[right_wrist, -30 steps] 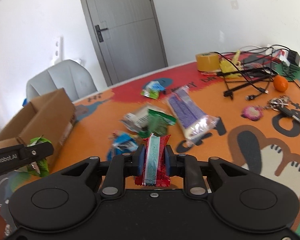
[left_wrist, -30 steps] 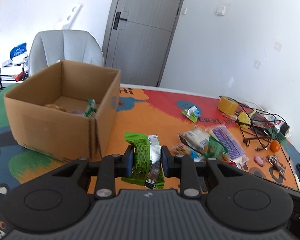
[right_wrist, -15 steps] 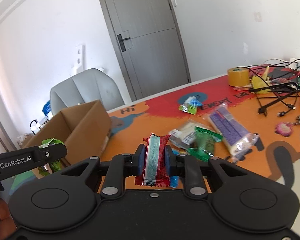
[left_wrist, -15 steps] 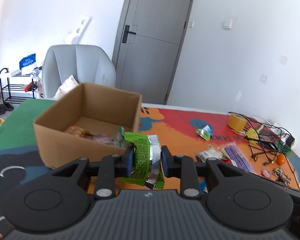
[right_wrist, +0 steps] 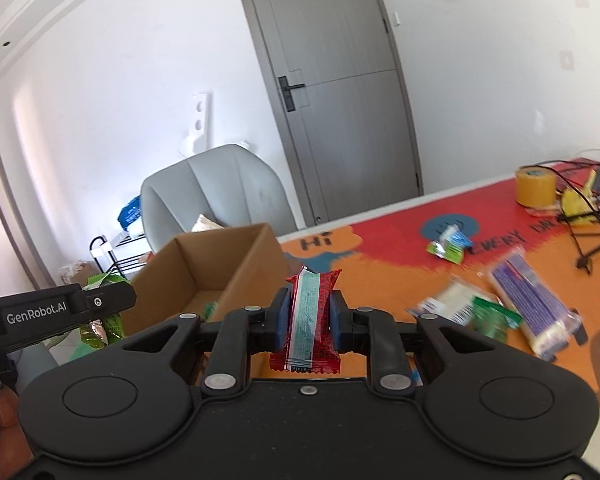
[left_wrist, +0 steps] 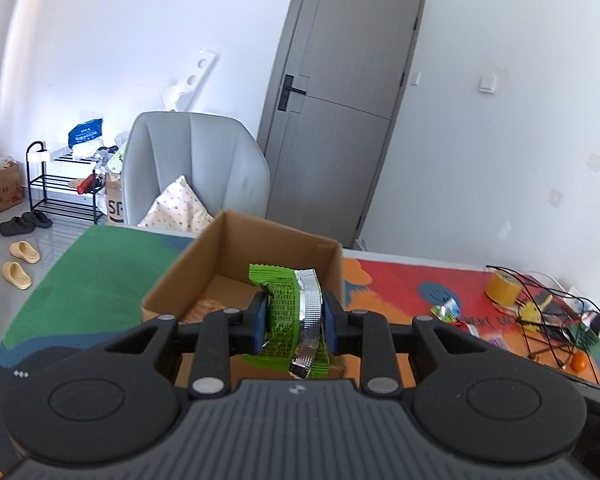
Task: Organize snacks
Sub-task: 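Carry the green pack in the left tool while the right tool carries the red bar to the box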
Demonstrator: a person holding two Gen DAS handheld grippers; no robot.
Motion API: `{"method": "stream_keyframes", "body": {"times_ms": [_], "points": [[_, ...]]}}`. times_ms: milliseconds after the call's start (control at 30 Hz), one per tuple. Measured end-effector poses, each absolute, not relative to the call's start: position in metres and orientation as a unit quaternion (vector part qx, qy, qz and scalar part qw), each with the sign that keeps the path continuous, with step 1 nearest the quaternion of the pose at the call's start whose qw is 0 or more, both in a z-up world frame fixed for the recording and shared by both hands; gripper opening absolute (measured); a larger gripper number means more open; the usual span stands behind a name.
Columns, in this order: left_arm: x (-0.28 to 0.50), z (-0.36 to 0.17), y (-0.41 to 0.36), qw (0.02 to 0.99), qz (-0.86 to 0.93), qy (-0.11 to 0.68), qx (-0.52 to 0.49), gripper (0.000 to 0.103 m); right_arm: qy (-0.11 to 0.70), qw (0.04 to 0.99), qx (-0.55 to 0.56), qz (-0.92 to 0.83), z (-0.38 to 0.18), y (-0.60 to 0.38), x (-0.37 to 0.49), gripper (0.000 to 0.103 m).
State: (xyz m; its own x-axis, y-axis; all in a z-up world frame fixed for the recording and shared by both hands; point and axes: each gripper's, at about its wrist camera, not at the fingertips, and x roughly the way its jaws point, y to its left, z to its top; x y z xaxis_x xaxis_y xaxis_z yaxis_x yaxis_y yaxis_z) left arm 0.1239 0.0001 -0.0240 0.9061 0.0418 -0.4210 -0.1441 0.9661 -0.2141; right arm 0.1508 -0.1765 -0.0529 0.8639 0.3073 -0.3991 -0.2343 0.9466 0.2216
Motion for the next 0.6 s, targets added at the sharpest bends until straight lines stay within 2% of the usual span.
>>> {"method": "stream_keyframes", "body": {"times_ms": [600], "points": [[0.168,-0.023,0.046,0.959,0.067,0.231,-0.153,0.027,0.226,0.956,0.065,0.176,-0.036,-0.125,0.196,0.022]]}}
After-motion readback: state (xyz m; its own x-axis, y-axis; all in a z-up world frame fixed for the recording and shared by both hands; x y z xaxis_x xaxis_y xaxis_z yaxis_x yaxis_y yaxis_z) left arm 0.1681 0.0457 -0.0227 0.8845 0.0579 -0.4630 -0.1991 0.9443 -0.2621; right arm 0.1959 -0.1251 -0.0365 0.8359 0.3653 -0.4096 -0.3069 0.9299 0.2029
